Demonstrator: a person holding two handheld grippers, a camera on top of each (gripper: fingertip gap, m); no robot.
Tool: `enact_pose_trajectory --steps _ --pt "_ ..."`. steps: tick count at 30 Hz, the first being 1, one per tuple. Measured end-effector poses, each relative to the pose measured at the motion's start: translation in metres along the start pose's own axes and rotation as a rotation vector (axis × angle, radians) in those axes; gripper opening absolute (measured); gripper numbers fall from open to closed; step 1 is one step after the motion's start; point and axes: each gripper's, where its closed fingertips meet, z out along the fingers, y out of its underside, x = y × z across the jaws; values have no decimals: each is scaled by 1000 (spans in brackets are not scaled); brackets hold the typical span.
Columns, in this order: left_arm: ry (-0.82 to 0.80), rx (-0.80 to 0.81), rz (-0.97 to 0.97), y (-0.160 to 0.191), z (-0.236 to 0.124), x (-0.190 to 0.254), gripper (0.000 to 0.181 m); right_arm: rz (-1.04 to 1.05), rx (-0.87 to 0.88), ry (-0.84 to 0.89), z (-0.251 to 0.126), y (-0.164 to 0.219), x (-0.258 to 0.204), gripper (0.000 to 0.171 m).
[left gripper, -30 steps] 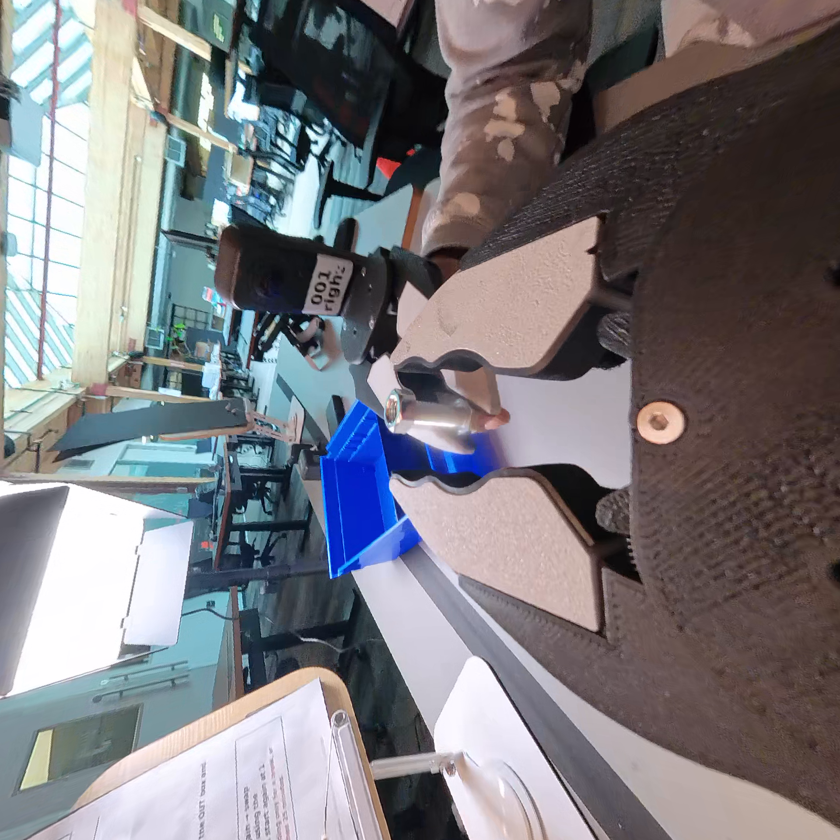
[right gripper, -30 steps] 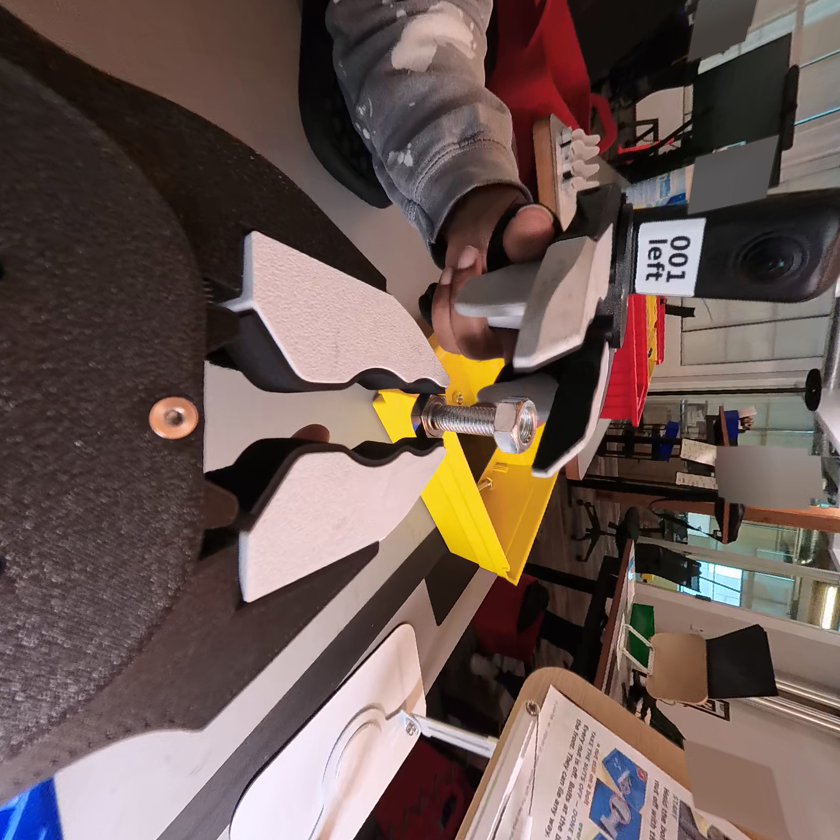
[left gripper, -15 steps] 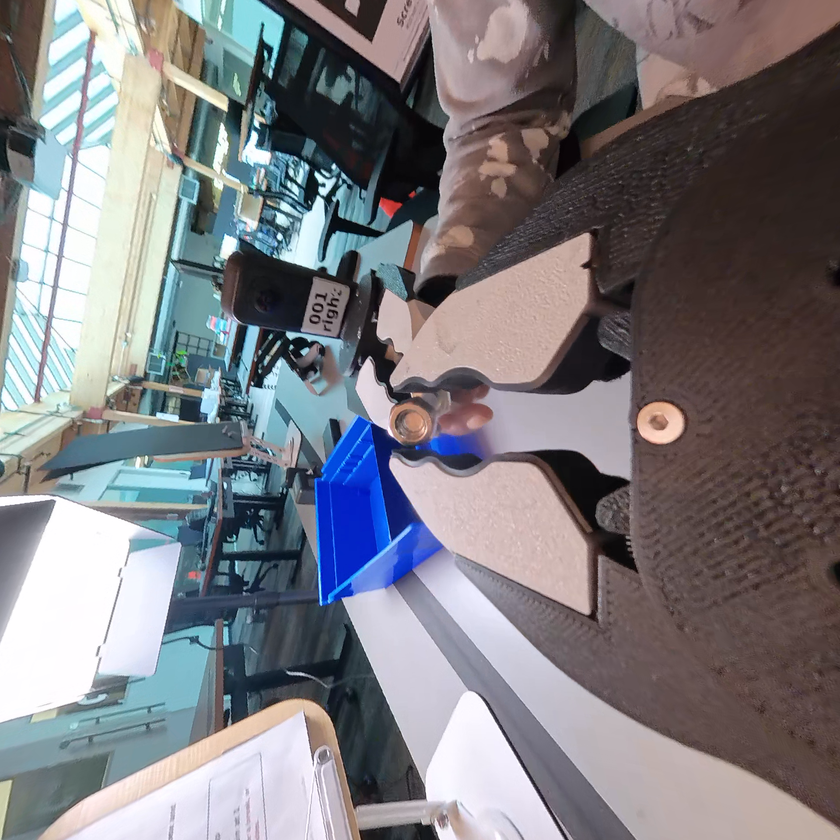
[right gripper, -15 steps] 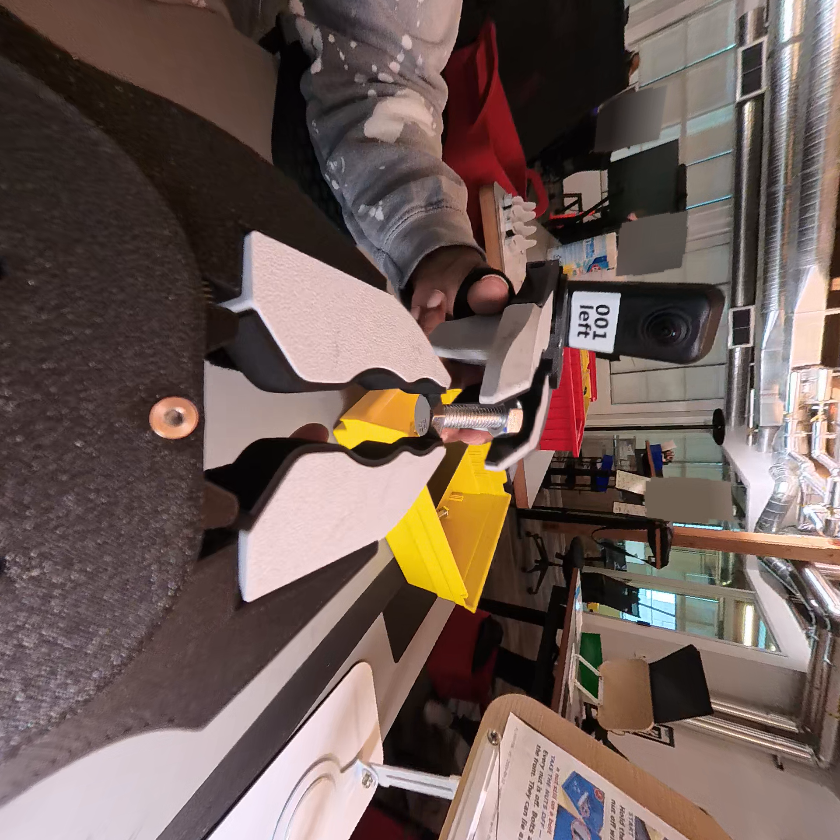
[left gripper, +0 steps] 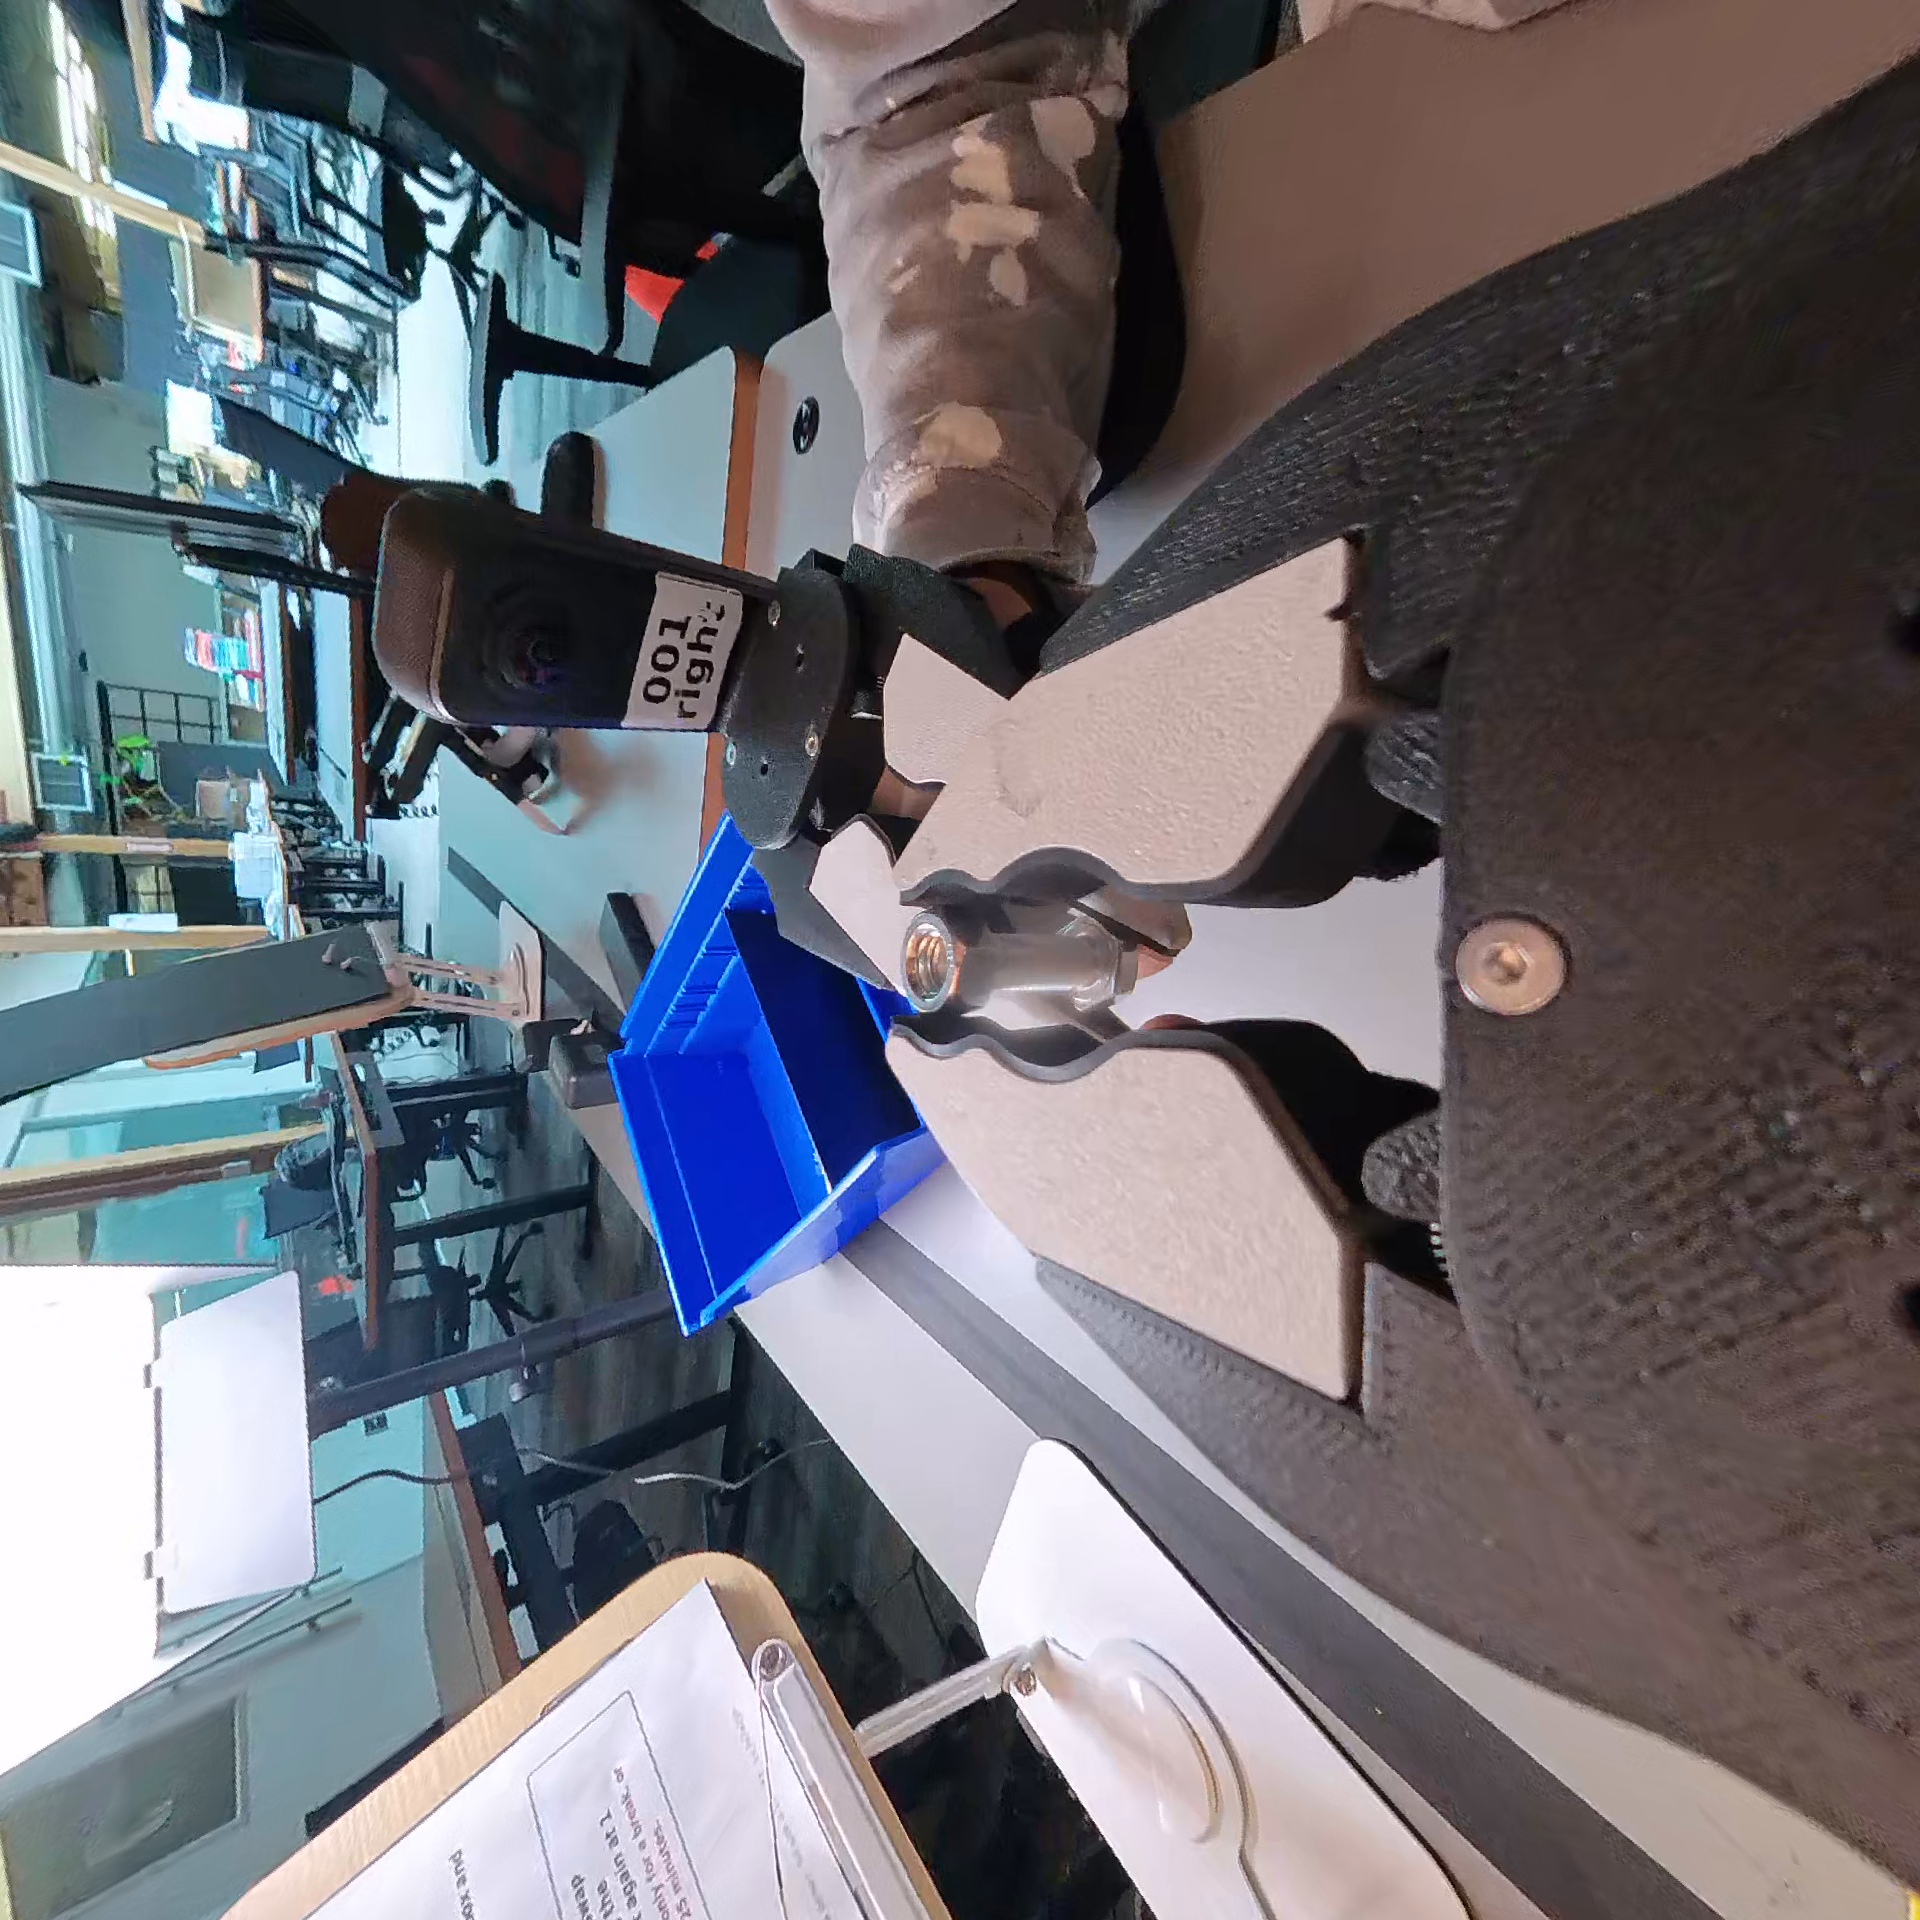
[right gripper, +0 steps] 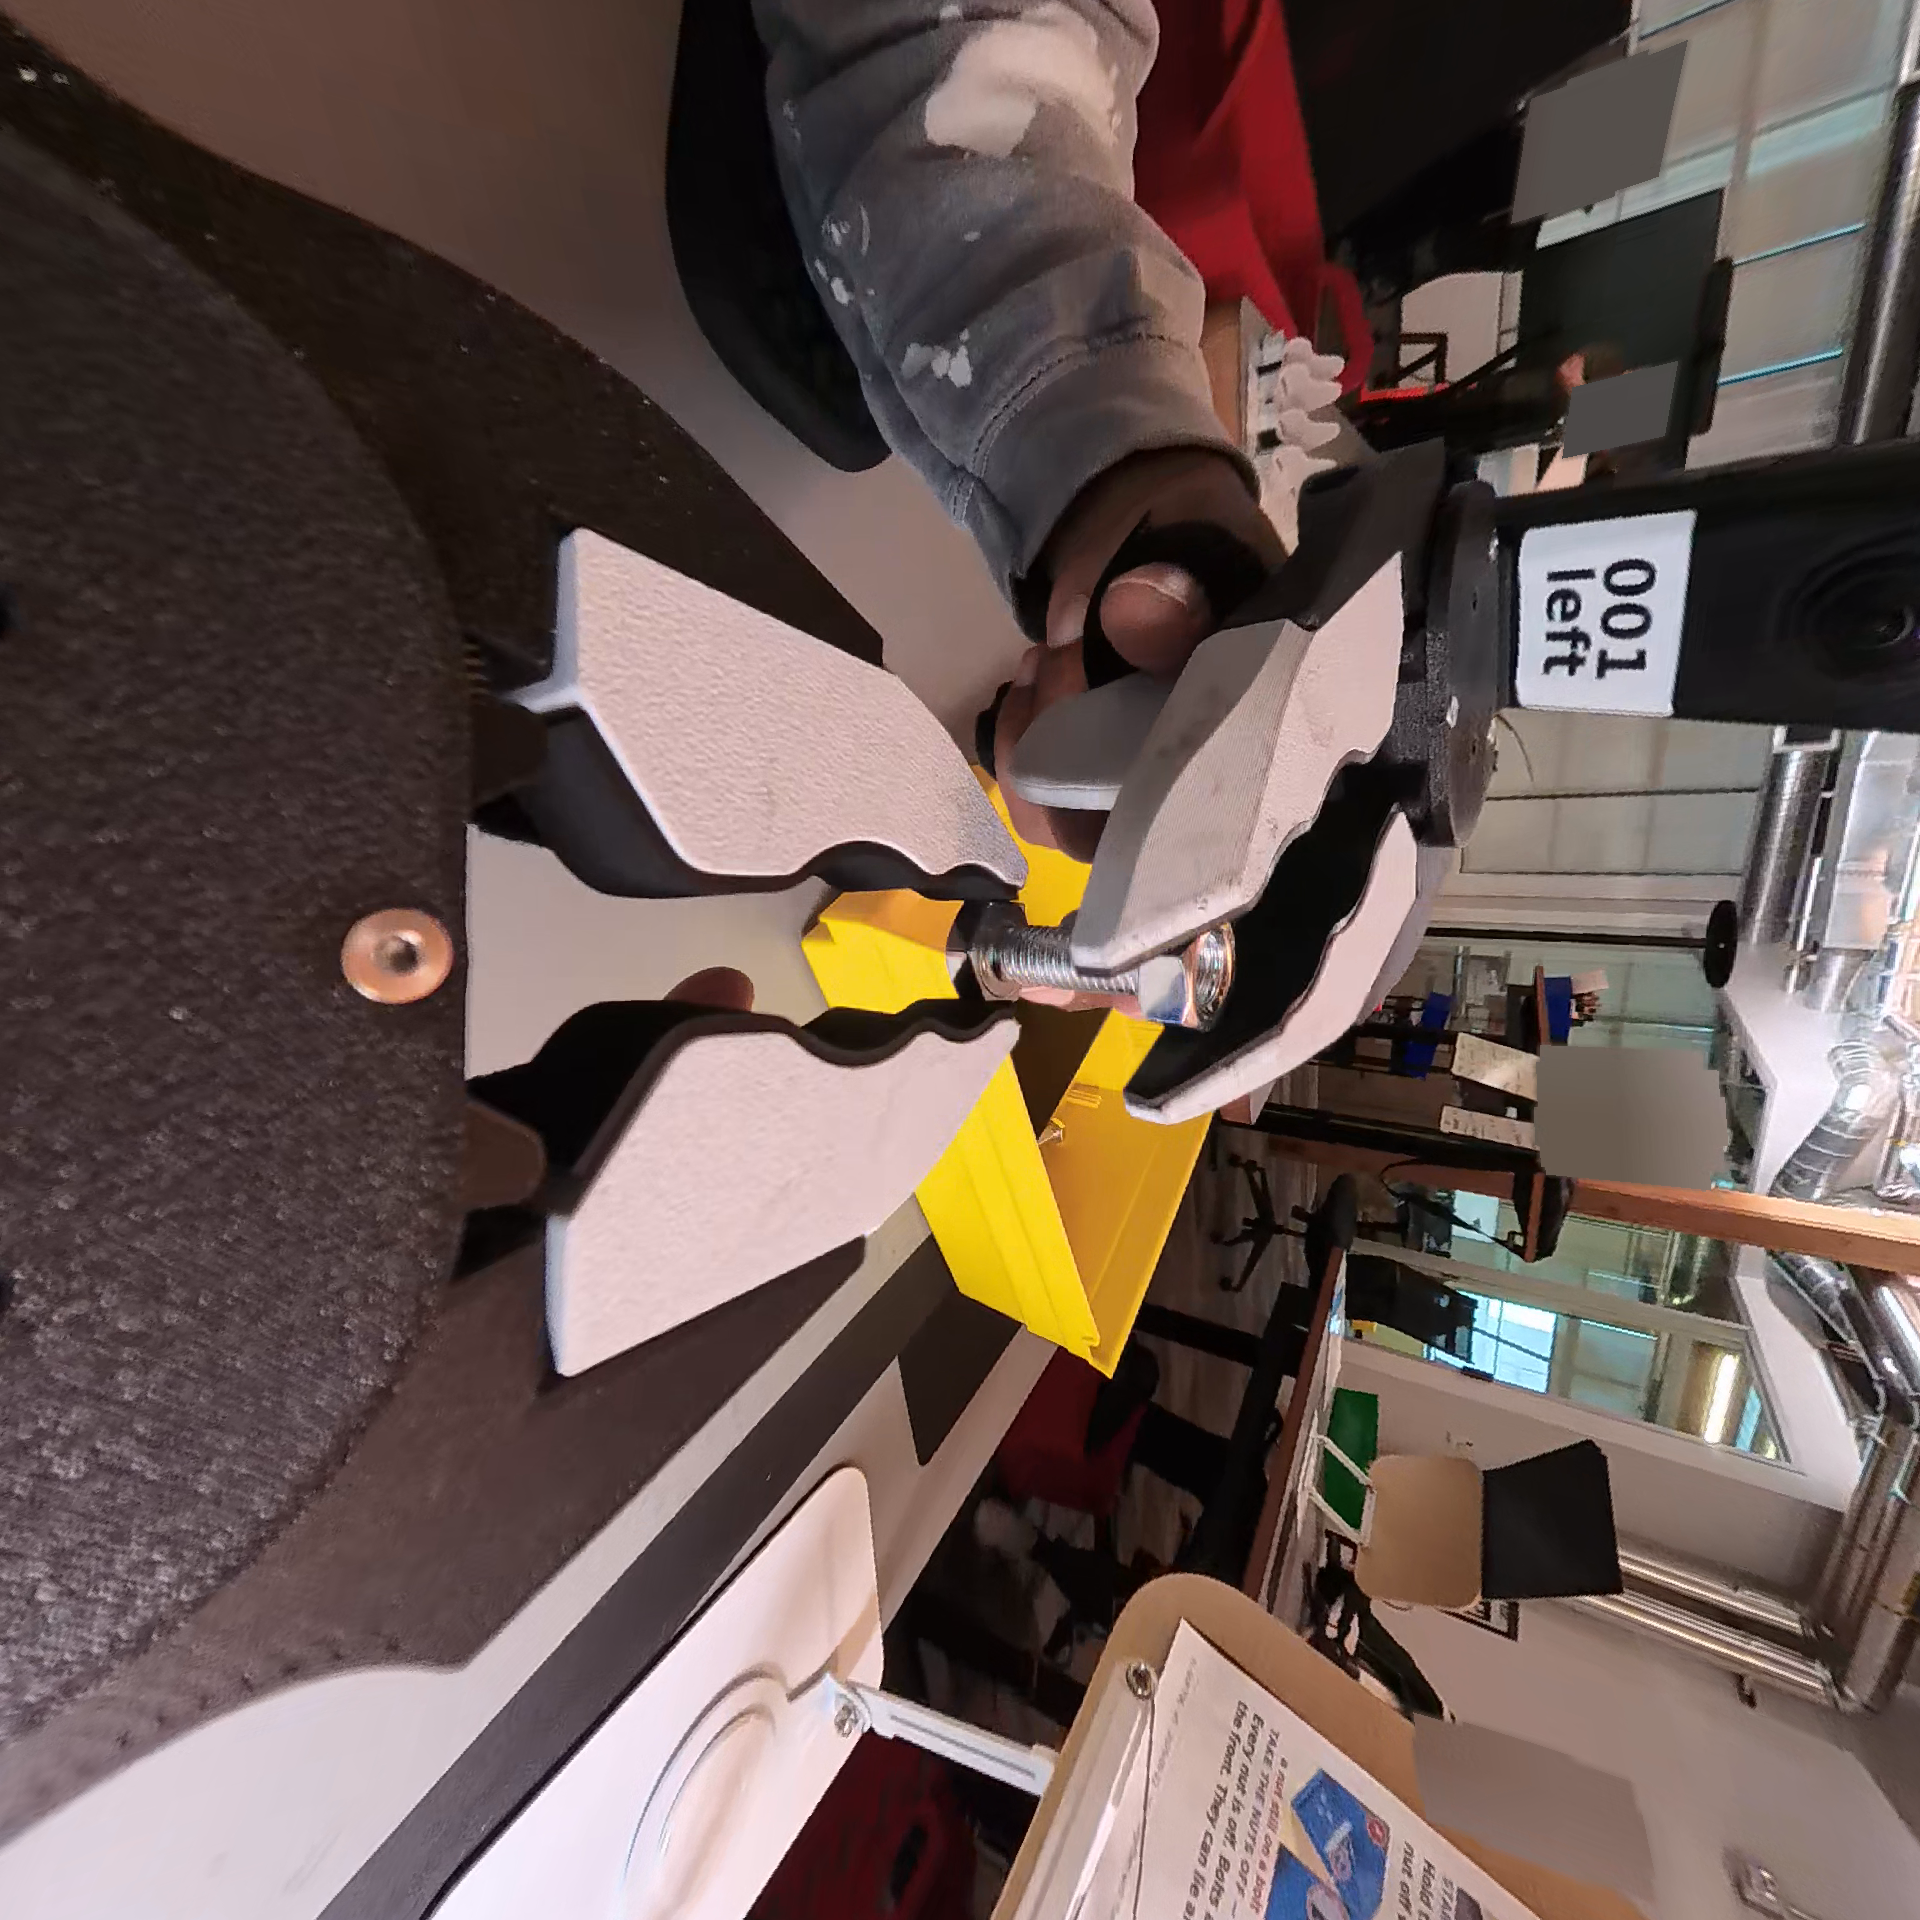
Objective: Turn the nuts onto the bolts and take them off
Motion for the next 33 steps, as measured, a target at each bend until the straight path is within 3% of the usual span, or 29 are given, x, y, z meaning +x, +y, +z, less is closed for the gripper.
enact_pose_trajectory --steps 6,12,18,23,26,33 --pt "98 94 -60 -14 -11 6 29 33 46 -24 -6 -8 1 18" --pt "12 136 -86 -13 -21 -21 16 45 142 -97 -17 -29 -5 18" --pt "138 202 -117 -29 -22 4 33 23 94 -46 -14 -26 -1 18" --pt "139 198 -123 -29 -24 1 39 21 132 -96 -14 -34 -13 18" --pt "65 242 -159 -30 -37 -21 26 17 182 -148 -23 -45 -18 18" --pt "211 236 -139 -34 -23 15 32 30 158 -111 -16 -37 -13 18"
